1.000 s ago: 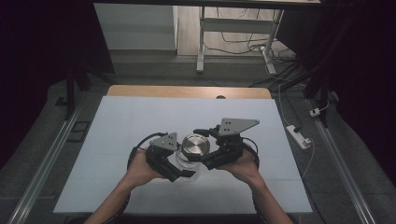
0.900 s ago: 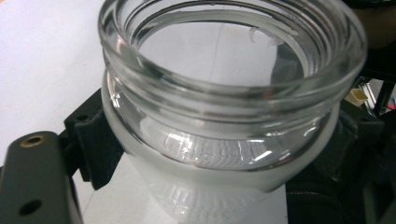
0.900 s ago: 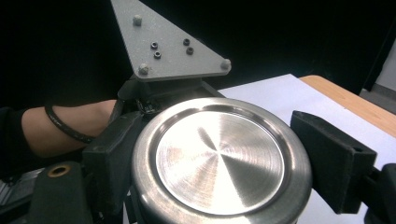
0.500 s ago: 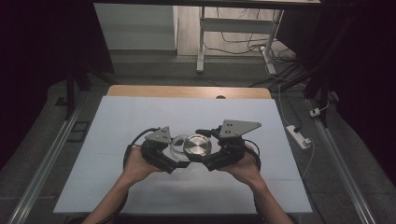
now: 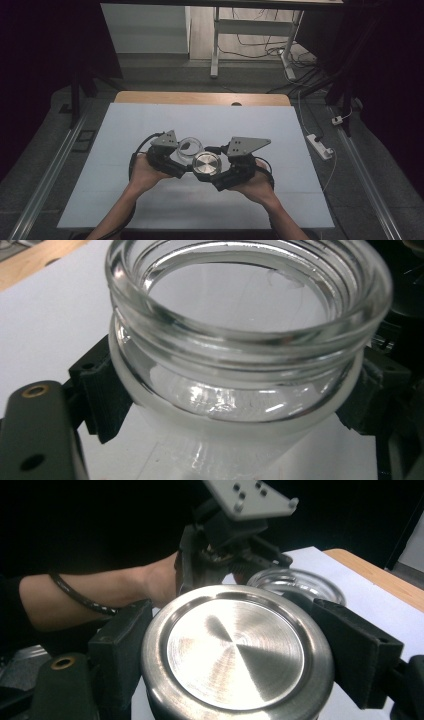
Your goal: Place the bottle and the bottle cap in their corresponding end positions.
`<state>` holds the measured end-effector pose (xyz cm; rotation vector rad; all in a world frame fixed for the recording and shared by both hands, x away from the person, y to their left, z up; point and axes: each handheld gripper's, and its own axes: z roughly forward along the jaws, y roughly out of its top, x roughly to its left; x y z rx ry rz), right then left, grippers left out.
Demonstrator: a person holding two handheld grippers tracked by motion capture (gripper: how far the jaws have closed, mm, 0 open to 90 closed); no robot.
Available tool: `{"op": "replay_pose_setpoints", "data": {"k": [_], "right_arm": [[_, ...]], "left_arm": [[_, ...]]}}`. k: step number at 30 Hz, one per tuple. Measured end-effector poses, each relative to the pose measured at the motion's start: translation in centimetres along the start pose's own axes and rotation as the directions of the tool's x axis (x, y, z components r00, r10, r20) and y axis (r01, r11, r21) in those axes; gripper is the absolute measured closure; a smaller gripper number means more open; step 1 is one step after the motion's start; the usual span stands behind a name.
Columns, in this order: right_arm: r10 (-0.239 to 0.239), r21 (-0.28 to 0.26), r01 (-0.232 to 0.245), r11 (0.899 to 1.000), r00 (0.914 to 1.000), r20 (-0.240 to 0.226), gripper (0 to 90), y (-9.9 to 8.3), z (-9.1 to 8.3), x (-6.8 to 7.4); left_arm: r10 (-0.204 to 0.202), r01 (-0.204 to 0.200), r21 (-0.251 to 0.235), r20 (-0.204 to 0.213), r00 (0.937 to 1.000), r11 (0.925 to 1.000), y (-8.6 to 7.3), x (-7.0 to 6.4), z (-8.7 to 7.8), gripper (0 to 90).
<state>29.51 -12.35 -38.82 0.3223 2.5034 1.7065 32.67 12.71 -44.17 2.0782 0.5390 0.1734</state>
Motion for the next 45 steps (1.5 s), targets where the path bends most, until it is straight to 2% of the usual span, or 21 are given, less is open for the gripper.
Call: {"op": "replay_pose_setpoints", "data": {"k": [5,16,24,31,45], "right_arm": [[-0.005,0.005,0.005,1.000,1.0000,-0.004,19.4,-0.3,0.4,0.3],[-0.021,0.023,0.021,1.000,0.9998,-0.005,19.4,-1.4,1.3,1.0],[-0.010,0.013,0.010,1.000,0.9999,0.006,19.4,-2.4,1.8,1.3],[-0.011,0.016,0.011,1.000,0.9996,0.027,19.4,-3.6,1.8,1.6],[-0.019,0.030,0.017,0.999,0.9981,0.058,19.4,-6.0,2.3,2.0]], "left_arm": [[0.007,-0.007,-0.006,-0.016,0.9999,1.0000,0.2,0.2,-0.1,15.7],[-0.006,0.004,-0.028,-0.043,0.9991,0.9996,0.2,0.9,-0.3,15.7],[-0.008,0.006,-0.047,-0.040,0.9992,0.9989,0.5,1.4,-0.3,15.7],[-0.004,0.002,-0.040,-0.046,0.9990,0.9992,0.6,1.9,0.4,15.7],[-0.011,0.008,-0.056,-0.058,0.9982,0.9984,0.9,3.1,1.7,15.7]]}}
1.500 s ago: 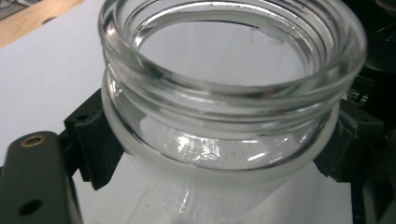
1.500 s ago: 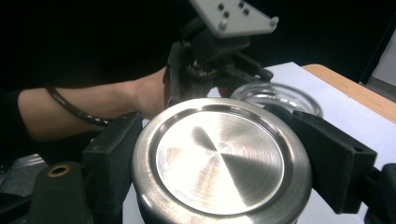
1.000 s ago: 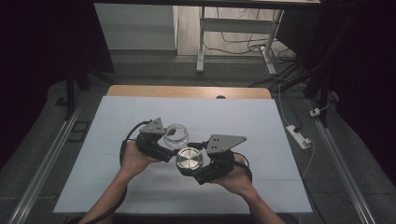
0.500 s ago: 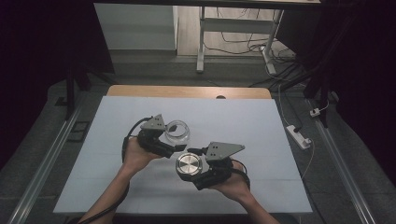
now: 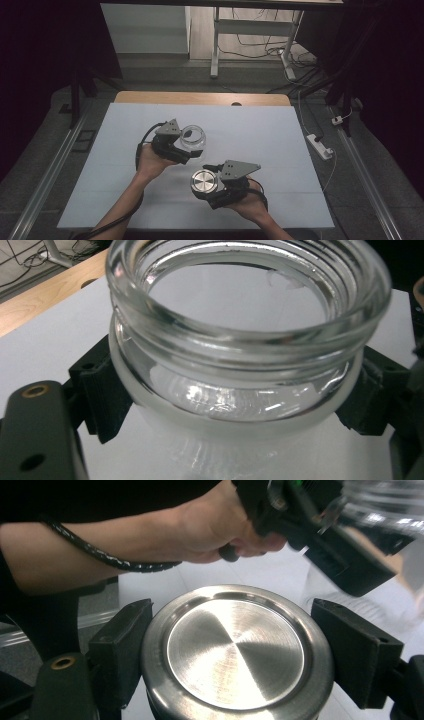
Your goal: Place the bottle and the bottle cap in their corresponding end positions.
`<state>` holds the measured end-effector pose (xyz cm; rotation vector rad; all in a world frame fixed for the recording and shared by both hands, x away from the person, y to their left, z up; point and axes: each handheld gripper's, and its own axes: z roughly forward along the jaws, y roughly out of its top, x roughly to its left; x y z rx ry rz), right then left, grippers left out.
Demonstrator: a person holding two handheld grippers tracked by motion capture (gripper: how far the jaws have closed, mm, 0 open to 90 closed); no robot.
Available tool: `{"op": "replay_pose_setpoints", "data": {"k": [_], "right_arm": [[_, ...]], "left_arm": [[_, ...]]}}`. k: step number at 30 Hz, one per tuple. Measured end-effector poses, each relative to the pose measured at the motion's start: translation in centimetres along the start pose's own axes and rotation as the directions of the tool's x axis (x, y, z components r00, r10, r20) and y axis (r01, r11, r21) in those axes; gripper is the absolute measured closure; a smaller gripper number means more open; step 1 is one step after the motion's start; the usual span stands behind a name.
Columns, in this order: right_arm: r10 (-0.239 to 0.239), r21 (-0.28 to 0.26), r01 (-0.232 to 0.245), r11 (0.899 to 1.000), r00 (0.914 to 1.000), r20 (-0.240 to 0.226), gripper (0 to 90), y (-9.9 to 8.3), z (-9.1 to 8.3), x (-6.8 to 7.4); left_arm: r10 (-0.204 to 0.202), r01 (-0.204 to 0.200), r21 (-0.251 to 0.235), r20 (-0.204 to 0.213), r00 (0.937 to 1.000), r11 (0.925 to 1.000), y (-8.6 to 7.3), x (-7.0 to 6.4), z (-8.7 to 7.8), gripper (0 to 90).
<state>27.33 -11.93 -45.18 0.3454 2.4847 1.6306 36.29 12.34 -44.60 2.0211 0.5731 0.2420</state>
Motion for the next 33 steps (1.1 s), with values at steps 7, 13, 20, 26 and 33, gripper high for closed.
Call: {"op": "replay_pose_setpoints", "data": {"k": [7,13,20,26,33], "right_arm": [[0.019,0.015,-0.019,1.000,0.9998,0.000,19.4,-1.3,1.0,-0.3],[0.038,0.022,-0.038,0.999,0.9992,-0.007,19.4,-2.1,1.4,-1.0],[0.035,0.052,-0.035,0.998,0.9994,0.001,19.4,-3.4,2.4,-1.5],[0.040,0.072,-0.039,0.997,0.9992,-0.005,19.4,-4.2,3.1,-2.0],[0.099,0.105,-0.097,0.990,0.9951,-0.008,19.4,-5.6,4.2,-3.0]], "left_arm": [[-0.002,0.002,0.004,0.002,1.0000,1.0000,0.1,0.4,1.1,15.7],[-0.005,0.005,0.005,-0.003,1.0000,1.0000,0.1,0.8,1.9,15.7],[-0.015,0.015,0.011,-0.018,0.9997,0.9998,-0.2,1.3,3.1,15.7],[-0.020,0.021,0.016,-0.034,0.9992,0.9997,-0.5,1.9,3.8,15.7],[-0.039,0.040,0.011,-0.072,0.9967,0.9992,-1.3,2.6,4.5,15.7]]}}
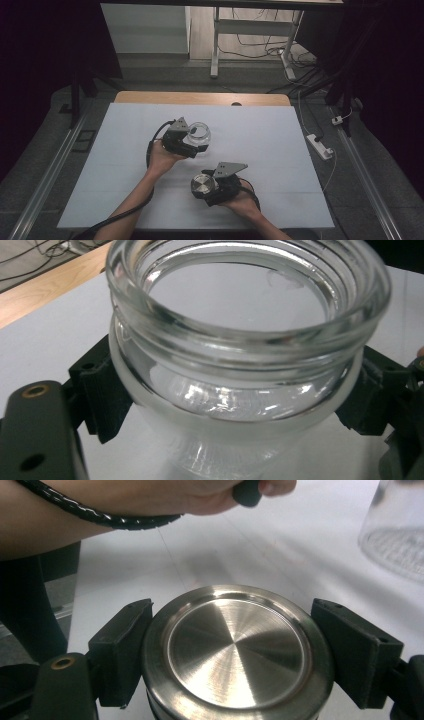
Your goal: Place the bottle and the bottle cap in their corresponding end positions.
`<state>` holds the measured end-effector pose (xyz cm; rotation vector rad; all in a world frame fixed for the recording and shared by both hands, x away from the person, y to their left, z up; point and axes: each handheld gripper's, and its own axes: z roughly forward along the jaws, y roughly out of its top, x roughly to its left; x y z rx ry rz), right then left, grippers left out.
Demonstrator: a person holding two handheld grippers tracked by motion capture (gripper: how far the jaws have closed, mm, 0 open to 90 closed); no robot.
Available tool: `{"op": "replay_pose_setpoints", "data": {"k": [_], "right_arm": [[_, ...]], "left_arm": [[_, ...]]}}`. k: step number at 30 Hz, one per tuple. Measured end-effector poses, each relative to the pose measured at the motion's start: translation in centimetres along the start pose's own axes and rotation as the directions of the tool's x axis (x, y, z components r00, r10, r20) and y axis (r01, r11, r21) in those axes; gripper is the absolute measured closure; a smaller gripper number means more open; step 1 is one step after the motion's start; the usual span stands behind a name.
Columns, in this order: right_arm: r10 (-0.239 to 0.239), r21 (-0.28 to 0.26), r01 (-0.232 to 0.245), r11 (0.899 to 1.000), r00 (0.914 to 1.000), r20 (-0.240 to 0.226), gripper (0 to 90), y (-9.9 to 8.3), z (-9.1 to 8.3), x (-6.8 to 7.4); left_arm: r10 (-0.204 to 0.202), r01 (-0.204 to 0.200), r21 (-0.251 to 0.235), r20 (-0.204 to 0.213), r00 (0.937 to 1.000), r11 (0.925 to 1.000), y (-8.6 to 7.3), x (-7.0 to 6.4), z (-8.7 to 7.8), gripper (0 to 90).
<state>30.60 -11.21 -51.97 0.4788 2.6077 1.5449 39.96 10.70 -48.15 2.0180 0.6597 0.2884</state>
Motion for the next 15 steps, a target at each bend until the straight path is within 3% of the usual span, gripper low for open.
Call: {"op": "replay_pose_setpoints", "data": {"k": [15], "right_arm": [[0.011,0.094,-0.014,0.995,0.9995,0.030,19.4,-0.8,1.7,-0.6]], "left_arm": [[-0.019,0.020,0.023,-0.039,0.9991,0.9995,-1.0,1.5,2.6,15.7]]}}
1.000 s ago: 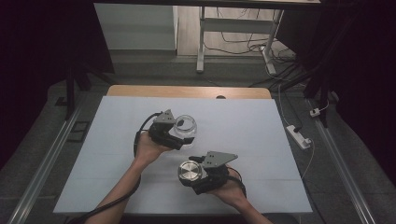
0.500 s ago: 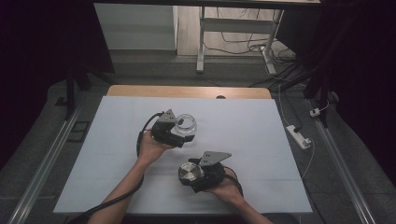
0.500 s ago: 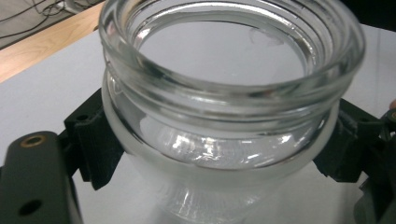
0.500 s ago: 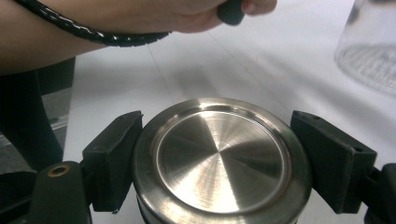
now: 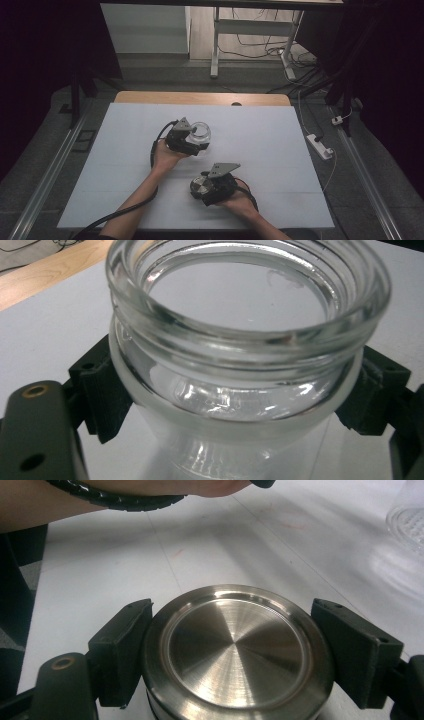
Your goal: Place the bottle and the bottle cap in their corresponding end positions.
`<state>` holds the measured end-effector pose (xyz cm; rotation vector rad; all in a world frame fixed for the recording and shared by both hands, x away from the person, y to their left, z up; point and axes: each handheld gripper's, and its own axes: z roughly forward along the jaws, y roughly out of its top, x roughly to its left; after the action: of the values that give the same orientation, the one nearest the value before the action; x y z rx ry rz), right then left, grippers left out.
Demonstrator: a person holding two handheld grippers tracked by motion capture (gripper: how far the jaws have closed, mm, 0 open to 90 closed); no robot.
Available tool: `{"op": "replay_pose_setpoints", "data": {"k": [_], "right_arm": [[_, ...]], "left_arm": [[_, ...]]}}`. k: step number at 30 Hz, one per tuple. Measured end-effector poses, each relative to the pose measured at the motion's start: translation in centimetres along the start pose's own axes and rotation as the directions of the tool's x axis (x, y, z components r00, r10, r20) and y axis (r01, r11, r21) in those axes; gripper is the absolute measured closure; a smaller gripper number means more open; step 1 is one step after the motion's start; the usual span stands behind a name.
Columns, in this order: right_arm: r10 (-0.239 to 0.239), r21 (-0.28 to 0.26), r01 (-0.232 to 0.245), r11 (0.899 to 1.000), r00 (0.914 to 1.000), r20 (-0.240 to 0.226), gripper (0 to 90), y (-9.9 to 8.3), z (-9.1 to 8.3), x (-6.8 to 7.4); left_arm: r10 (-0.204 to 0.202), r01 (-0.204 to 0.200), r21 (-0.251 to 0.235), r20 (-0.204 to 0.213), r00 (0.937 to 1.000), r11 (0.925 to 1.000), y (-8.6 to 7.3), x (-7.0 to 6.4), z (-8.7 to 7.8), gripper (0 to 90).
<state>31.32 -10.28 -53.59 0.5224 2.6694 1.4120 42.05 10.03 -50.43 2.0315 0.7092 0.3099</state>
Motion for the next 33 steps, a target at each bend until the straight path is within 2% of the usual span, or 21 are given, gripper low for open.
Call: {"op": "replay_pose_setpoints", "data": {"k": [11,16,20,26,28,33], "right_arm": [[0.021,0.078,-0.024,0.997,0.9989,0.041,19.3,0.2,0.8,-0.1],[0.033,0.102,-0.037,0.994,0.9985,0.043,19.1,0.3,1.0,-0.2],[0.002,0.128,-0.010,0.992,0.9979,0.064,18.9,0.3,1.2,0.1],[-0.039,0.150,0.025,0.988,0.9954,0.088,18.7,0.4,1.4,0.5],[-0.052,0.155,0.037,0.987,0.9946,0.090,18.4,0.4,1.5,0.6],[-0.042,0.152,0.029,0.988,0.9960,0.079,17.1,0.4,1.4,0.4]], "left_arm": [[-0.006,0.006,0.024,-0.020,0.9998,0.9997,-0.5,0.4,1.3,15.7],[-0.010,0.011,0.039,-0.019,0.9998,0.9992,-0.9,0.4,1.8,15.7],[-0.018,0.018,0.031,-0.015,0.9997,0.9993,-1.0,0.4,1.8,15.7],[0.013,-0.013,0.038,-0.021,0.9997,0.9992,-1.3,0.2,1.7,15.4],[0.008,-0.007,0.034,-0.021,0.9997,0.9994,-1.4,0.2,1.7,15.3],[-0.010,0.010,0.043,-0.004,0.9999,0.9990,-1.4,0.4,1.8,14.6]]}}
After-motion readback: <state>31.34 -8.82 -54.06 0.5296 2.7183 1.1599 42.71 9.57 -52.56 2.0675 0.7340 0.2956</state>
